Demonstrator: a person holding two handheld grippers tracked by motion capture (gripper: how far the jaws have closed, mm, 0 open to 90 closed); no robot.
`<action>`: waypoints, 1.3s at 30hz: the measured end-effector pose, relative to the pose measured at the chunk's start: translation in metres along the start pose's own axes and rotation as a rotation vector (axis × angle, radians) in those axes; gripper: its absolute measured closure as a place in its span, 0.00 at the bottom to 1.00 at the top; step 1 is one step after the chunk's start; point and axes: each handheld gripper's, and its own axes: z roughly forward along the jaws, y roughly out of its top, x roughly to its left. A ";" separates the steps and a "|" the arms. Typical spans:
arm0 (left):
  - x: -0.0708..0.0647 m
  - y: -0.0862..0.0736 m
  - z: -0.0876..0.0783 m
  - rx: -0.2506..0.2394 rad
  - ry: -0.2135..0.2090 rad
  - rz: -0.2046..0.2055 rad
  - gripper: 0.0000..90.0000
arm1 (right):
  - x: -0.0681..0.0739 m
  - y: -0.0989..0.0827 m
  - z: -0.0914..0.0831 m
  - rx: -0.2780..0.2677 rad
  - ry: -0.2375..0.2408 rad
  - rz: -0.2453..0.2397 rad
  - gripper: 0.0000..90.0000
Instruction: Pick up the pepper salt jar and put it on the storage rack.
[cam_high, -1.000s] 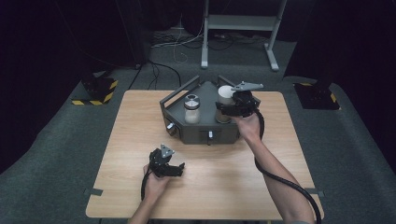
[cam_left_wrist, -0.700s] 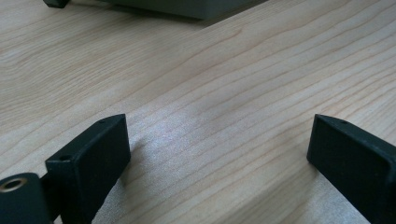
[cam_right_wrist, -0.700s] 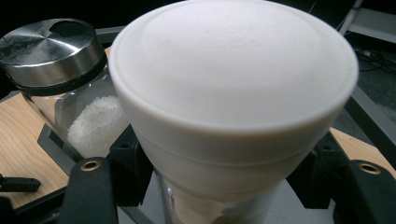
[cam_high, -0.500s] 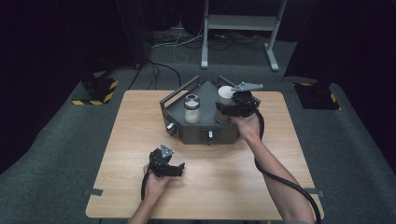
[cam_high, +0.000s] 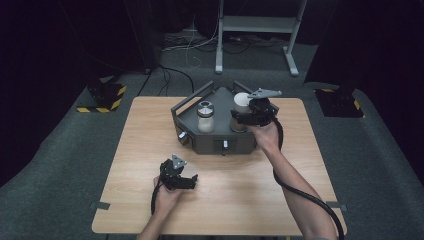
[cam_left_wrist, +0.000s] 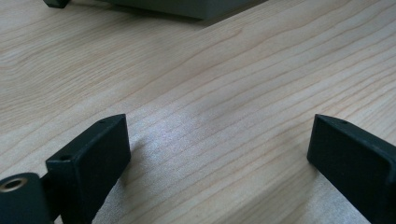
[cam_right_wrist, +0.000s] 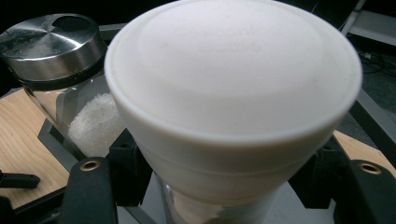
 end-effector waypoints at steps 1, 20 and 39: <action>0.000 0.000 0.000 -0.001 0.000 0.000 0.07 | 0.000 0.000 0.000 0.000 0.000 -0.001 0.37; 0.000 0.000 0.000 -0.001 0.001 0.000 0.07 | -0.002 0.000 0.000 0.000 0.010 0.001 0.34; 0.000 0.000 0.000 -0.001 0.000 -0.001 0.07 | -0.011 -0.019 -0.007 -0.042 0.050 0.017 0.18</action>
